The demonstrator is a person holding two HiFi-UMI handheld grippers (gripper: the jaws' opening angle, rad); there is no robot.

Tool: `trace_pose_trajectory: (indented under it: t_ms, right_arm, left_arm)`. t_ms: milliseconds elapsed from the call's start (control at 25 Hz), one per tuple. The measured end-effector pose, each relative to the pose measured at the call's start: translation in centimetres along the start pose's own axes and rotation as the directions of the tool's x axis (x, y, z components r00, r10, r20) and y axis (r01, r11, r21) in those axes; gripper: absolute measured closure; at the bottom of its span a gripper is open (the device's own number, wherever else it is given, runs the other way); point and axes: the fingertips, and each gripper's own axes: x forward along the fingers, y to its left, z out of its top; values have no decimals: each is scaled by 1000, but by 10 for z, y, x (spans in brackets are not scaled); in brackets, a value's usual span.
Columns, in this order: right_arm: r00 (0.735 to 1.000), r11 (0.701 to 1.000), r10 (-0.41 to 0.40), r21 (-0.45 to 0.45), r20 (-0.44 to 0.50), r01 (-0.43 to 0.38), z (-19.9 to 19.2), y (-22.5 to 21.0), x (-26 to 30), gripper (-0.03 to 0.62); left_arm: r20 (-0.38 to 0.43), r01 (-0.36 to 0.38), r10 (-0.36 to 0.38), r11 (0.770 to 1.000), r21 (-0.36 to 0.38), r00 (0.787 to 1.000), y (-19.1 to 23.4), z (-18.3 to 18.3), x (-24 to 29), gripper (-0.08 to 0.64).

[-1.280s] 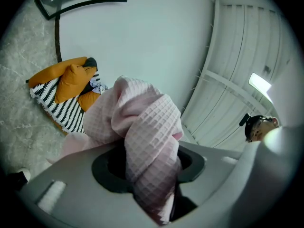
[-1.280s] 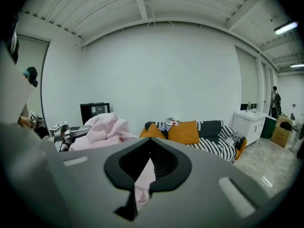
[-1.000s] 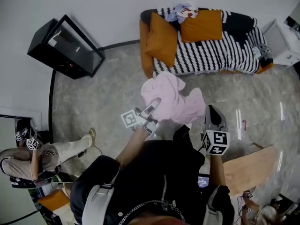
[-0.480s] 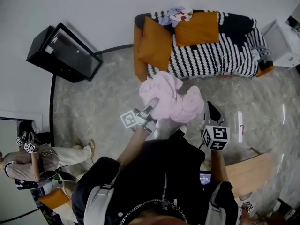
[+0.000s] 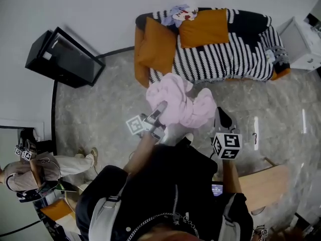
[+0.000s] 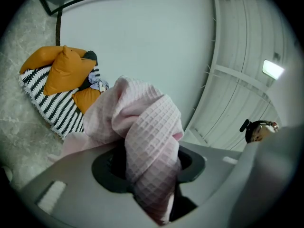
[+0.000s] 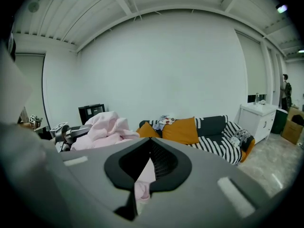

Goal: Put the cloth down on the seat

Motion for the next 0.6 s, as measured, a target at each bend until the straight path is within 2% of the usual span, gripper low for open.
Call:
trace_pose_trajectory:
  t_ms: [240,440,600]
  right_arm:
    - [1000,1000,9,29,10,-9,-4,-29,-10,589]
    - [1000,997,-3,75,15,2,-17,-37,-23,589]
    - [1000,994,-23,104,20,21,-23,-47,-31,589]
  left_arm:
    - [-9,-22,22,1000,7,1000,0,-20,18,367]
    - [-19,-47,47,999,21,999,-1,-24,17,367]
    - [-34,-32,33,999,31,999,-5,-26,27,367]
